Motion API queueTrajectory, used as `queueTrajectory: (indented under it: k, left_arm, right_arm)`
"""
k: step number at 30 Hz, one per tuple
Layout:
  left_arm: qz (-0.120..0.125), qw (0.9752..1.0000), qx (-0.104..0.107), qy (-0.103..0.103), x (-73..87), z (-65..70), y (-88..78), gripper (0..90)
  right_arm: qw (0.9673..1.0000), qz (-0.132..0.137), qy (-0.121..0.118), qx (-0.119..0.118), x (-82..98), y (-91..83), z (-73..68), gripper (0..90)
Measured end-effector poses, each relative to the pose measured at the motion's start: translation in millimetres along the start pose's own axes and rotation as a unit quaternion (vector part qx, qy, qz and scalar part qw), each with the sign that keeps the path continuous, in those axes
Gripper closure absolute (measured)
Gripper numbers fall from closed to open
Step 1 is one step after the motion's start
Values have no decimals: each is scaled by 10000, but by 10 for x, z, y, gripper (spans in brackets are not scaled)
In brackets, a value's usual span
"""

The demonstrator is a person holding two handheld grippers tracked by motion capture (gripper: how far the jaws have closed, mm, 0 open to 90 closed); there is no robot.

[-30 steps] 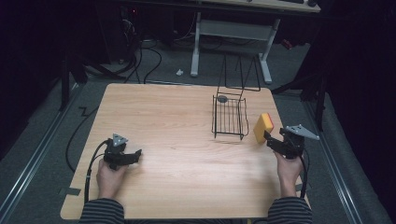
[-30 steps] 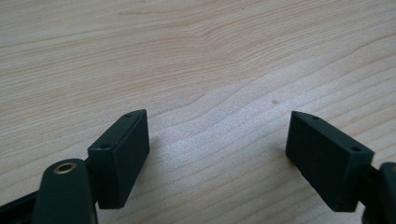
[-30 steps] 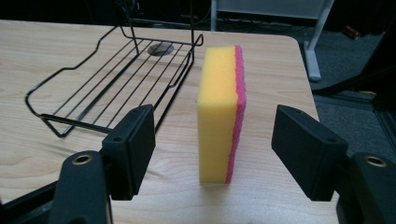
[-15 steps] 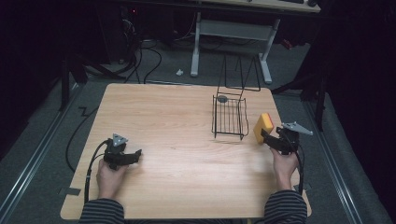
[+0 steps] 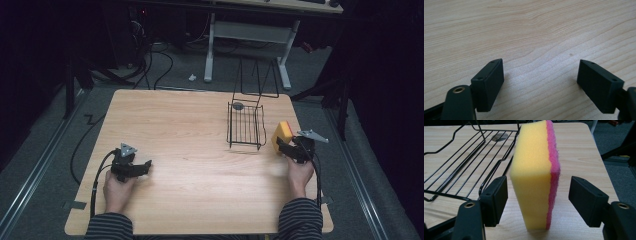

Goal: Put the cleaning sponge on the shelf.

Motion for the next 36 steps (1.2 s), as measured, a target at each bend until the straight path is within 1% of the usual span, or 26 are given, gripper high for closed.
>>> queueTrajectory:
  k: [3, 4, 5, 8, 14, 18, 24, 26, 27, 28, 30, 32, 35, 36]
  left_arm:
    - [1, 10000, 0, -3, 0, 0, 0, 220]
    - [-5, 10000, -3, 0, 1, 0, -1, 220]
    - [-5, 10000, -3, 0, 1, 0, -1, 220]
    - [-1, 10000, -1, -1, 0, 0, 0, 220]
    - [-2, 10000, 0, -2, 0, 0, 0, 220]
    - [-2, 10000, 1, -2, 0, 0, 0, 221]
    - [-1, 10000, 5, 0, 0, 0, -1, 220]
    - [-5, 10000, 8, 1, 1, 0, -1, 220]
    - [-5, 10000, 8, 1, 1, 0, -1, 220]
    - [-6, 10000, 8, 1, 1, 0, -1, 220]
    - [-2, 10000, 5, 0, 0, 0, -1, 220]
    - [-5, 10000, 8, 1, 1, 0, -1, 220]
    - [-6, 10000, 8, 1, 1, 0, -2, 220]
    - [-6, 10000, 8, 1, 1, 0, -2, 220]
  right_arm:
    - [10000, -9, 25, 14, 15, 36, 13, 323]
    - [9999, -35, 92, 36, 36, 75, 31, 325]
    - [9999, -35, 92, 36, 36, 75, 31, 325]
    - [9998, -23, 177, -14, 54, 138, 33, 332]
    - [9998, -10, 206, 20, 76, 203, 57, 354]
    - [9995, -41, 318, 7, 103, 252, 74, 373]
    - [9996, -70, 271, 5, 128, 283, 69, 400]
    - [9996, -102, 258, 6, 144, 296, 50, 435]
    - [9996, -102, 258, 6, 144, 296, 50, 435]
    - [9997, -130, 219, 17, 152, 302, 36, 461]
    - [9998, -122, 168, 31, 153, 304, 29, 484]
    - [9998, -135, 170, 18, 157, 304, 21, 493]
    - [9998, -126, 140, -8, 155, 304, 8, 550]
    - [9998, -126, 140, -8, 155, 304, 8, 550]
Point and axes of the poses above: each handheld gripper's, and its own axes: y roughly forward along the jaws, x roughly out of its underside, z roughly to its right, the point moved 10 cm from there along y, roughly forward along the jaws, and after that the axes turned 3 degrees about -y, right-handed, at the moved point
